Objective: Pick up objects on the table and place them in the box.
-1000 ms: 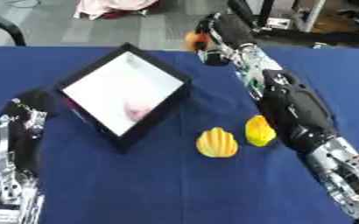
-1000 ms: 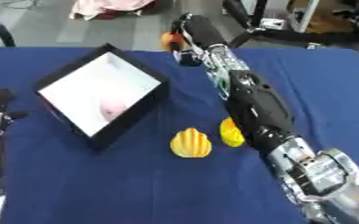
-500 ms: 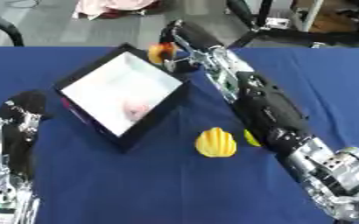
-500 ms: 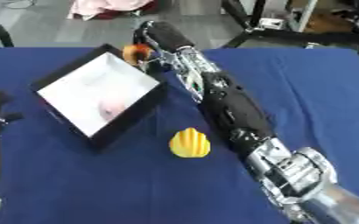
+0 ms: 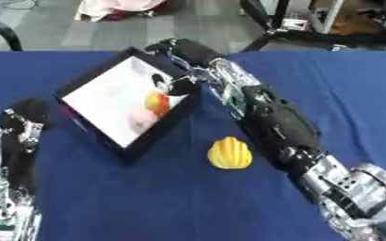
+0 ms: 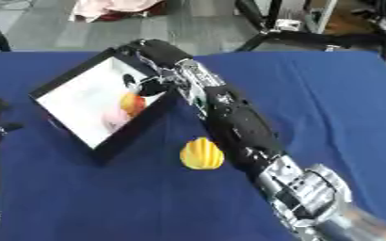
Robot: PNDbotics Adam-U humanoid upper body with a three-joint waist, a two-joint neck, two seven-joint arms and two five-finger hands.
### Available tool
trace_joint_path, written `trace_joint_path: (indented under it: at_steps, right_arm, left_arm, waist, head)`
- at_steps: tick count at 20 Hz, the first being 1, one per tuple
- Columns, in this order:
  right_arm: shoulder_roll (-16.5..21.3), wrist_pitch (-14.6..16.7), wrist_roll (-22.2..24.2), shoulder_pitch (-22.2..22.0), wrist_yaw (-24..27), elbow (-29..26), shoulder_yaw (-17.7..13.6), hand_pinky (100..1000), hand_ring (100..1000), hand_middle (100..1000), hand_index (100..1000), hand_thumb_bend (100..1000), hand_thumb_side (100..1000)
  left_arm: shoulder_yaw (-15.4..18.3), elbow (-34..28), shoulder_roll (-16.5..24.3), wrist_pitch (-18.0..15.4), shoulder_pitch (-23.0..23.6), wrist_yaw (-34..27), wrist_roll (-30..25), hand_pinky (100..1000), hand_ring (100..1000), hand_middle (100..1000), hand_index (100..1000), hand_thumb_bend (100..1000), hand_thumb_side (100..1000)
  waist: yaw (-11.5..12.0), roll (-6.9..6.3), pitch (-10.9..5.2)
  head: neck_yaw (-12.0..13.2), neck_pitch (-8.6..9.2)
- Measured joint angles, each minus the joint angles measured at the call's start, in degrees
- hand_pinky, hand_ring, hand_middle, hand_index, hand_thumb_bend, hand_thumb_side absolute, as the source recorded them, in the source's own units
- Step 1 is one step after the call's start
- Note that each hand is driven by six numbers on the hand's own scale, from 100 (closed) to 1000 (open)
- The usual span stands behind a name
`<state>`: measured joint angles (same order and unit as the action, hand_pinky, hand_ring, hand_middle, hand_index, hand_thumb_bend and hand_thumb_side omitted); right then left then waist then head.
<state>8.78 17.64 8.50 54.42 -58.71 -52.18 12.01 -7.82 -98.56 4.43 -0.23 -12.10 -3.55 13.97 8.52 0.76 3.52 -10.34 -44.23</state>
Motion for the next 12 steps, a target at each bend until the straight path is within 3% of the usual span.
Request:
trace_joint_path:
  at_steps: [1, 2, 3, 5, 10, 12]
  right_arm:
    - [1.0, 0.0, 0.8, -0.6, 1.8, -1.5, 0.0, 856, 777, 745, 935, 100, 588]
    - [2.1, -0.1, 1.7, -1.4, 3.8, -3.4, 0.1, 855, 774, 743, 926, 100, 425]
    - [3.6, -0.1, 2.5, -2.4, 6.1, -5.9, 0.4, 854, 773, 740, 922, 100, 356]
    - [7.3, -0.4, 4.1, -5.8, 11.4, -12.6, 1.2, 858, 776, 744, 921, 100, 291]
    - [17.7, -3.1, 9.0, -17.1, 22.8, -30.5, 2.4, 857, 775, 743, 922, 100, 319]
    - [19.8, -4.7, 10.6, -18.8, 25.6, -35.2, 2.5, 857, 775, 743, 922, 100, 319]
  left_arm:
    - [0.0, 0.0, 0.0, 0.0, 0.1, 0.0, 0.0, 622, 846, 587, 683, 765, 576]
    - [0.1, 0.0, 0.0, 0.0, 0.1, 0.0, 0.1, 622, 846, 587, 683, 765, 576]
    - [0.3, 0.0, 0.1, 0.0, 0.3, 0.0, 0.2, 622, 846, 587, 684, 765, 576]
    - [0.6, 0.0, 0.2, 0.0, 0.7, 0.1, 0.5, 622, 848, 586, 683, 766, 575]
    - [1.3, 0.0, 1.3, -0.1, 1.6, 0.3, 1.3, 622, 848, 586, 683, 766, 575]
    - [1.4, 0.1, 1.6, -0.1, 1.8, 0.3, 1.5, 622, 848, 586, 683, 766, 575]
  waist:
    - [-0.3, 0.0, -0.01]
    - [-0.7, 0.0, -0.02]
    - [-1.1, 0.02, -0.03]
    - [-2.2, 0.03, -0.06]
    - [-4.0, 0.51, -0.07]
    - [-4.1, 0.61, -0.08]
  head:
    - [0.3, 0.0]
    - [0.6, 0.0]
    - [0.8, 0.0]
    - [1.5, 0.0]
    - [3.2, 0.0]
    - [3.5, 0.0]
